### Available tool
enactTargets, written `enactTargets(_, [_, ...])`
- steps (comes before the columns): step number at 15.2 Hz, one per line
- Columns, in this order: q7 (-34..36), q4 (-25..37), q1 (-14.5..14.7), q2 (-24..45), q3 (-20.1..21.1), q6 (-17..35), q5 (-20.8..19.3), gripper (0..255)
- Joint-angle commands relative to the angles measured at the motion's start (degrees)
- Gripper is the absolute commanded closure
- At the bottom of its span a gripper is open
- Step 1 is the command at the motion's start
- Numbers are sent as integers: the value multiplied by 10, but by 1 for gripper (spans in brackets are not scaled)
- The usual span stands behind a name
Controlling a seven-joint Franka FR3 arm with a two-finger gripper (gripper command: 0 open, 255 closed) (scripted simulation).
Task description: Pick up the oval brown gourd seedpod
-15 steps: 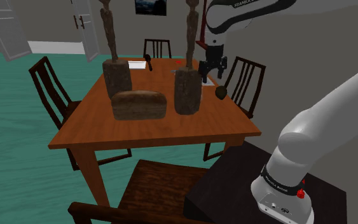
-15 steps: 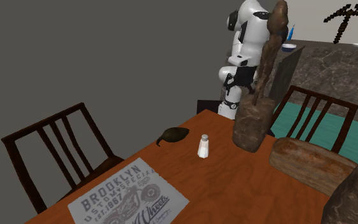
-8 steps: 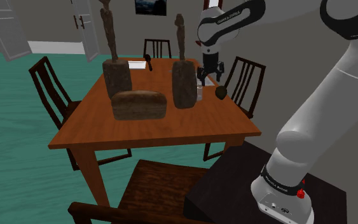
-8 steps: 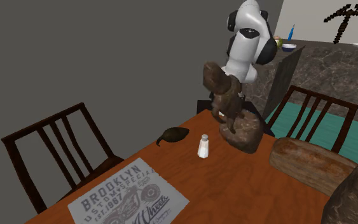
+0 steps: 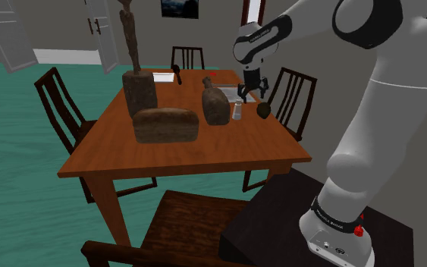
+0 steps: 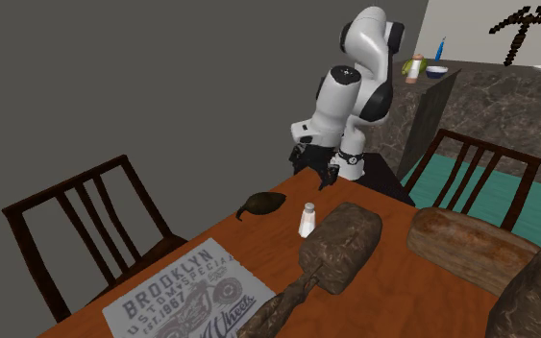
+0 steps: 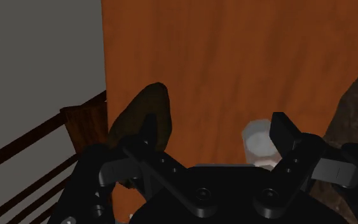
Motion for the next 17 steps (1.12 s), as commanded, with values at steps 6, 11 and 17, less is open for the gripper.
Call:
enactTargets(6, [21,119,-34,123,-33,-1,-10,0])
enactTargets(11, [32,218,-62,213,-55,-14,-8,0])
enactTargets(17, [41,240,-73,254,-60,4,-5,0])
